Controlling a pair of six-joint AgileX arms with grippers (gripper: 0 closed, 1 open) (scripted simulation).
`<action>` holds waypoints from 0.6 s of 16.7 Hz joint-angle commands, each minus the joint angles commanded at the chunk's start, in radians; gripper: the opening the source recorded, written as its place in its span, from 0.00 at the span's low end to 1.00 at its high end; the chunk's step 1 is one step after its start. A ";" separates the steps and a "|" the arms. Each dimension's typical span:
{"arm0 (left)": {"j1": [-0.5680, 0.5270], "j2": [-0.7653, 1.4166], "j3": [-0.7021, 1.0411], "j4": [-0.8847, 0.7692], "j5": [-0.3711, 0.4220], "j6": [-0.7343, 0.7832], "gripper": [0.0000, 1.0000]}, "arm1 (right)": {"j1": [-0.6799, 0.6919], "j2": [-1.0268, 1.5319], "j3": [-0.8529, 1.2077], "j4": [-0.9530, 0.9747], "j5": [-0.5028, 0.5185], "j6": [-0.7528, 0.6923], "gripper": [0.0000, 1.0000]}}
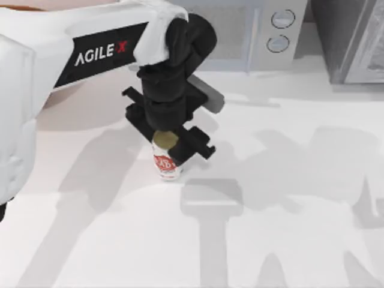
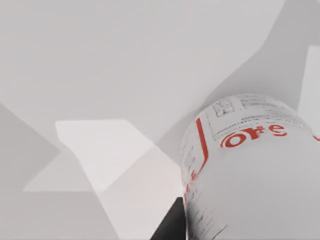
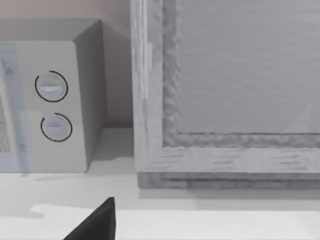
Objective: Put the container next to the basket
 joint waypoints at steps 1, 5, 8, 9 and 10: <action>0.000 0.000 0.000 0.000 0.000 0.000 0.00 | 0.000 0.000 0.000 0.000 0.000 0.000 1.00; 0.000 0.000 0.000 0.000 0.000 0.000 0.00 | 0.000 0.000 0.000 0.000 0.000 0.000 1.00; 0.001 -0.001 0.000 0.000 0.000 0.001 0.00 | 0.000 0.000 0.000 0.000 0.000 0.000 1.00; 0.001 -0.002 0.000 0.001 0.001 0.001 0.00 | 0.000 0.000 0.000 0.000 0.000 0.000 1.00; 0.002 -0.007 -0.001 0.007 0.004 -0.001 0.00 | 0.000 0.000 0.000 0.000 0.000 0.000 1.00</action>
